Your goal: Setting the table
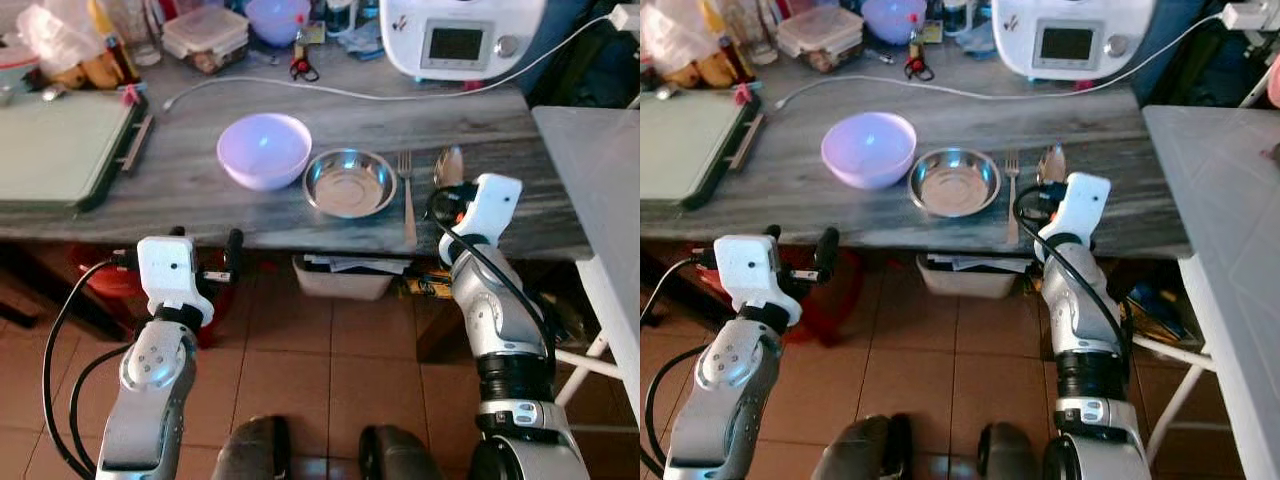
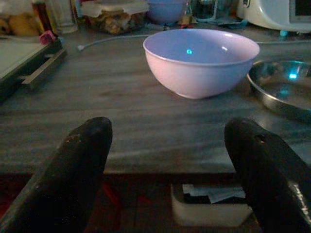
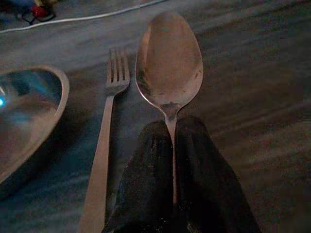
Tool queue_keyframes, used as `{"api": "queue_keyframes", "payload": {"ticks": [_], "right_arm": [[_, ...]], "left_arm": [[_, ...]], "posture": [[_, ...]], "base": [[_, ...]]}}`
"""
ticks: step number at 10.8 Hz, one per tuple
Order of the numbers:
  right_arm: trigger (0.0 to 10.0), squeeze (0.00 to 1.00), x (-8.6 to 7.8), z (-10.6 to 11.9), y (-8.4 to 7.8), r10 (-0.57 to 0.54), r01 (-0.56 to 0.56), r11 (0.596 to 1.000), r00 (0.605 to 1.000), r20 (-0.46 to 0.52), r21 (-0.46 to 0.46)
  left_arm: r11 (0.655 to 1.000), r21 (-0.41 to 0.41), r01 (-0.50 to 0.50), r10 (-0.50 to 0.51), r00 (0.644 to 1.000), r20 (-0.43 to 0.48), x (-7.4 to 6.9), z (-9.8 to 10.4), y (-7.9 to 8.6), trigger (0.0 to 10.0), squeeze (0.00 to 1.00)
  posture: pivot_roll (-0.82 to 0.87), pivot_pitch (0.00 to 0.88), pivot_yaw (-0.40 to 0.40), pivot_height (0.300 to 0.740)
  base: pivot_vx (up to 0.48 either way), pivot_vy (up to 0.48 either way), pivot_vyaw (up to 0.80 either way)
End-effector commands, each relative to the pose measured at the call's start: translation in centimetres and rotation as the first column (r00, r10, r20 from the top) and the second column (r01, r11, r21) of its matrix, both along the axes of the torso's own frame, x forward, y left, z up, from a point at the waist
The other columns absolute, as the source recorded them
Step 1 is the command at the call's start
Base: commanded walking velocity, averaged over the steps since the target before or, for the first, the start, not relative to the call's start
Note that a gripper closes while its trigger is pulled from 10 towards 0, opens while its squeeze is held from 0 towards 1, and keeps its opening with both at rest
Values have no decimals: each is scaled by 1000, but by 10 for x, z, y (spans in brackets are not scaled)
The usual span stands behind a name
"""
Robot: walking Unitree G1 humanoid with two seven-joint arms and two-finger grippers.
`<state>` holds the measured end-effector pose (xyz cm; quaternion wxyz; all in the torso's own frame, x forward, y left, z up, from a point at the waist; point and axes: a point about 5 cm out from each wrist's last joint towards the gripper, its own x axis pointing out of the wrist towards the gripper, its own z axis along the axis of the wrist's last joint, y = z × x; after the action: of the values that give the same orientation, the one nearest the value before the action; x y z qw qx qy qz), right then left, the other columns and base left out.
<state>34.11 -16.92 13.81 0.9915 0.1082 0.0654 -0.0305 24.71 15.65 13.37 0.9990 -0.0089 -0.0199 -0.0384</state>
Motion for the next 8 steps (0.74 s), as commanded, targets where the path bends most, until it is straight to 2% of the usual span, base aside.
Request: {"api": "queue_keyframes", "payload": {"ticks": [1,6,8], "right_arm": [[10000,0,3,3,0,5,-5,1000,1000,3,21],[10000,0,11,2,-8,17,-17,1000,1000,-14,-1],[10000,0,14,-1,-9,6,-5,999,999,-40,45]], "left_arm": [[1000,12,0,0,1000,-1,-3,2,2,10000,0],[1000,16,8,-8,1000,-17,-6,3,2,10000,0],[1000,18,13,-13,1000,-20,-7,4,2,10000,0]], "posture": [[46,208,40,740],[55,233,46,740],[58,236,47,740]], "base": [[0,0,0],[0,0,0],[0,0,0]]}}
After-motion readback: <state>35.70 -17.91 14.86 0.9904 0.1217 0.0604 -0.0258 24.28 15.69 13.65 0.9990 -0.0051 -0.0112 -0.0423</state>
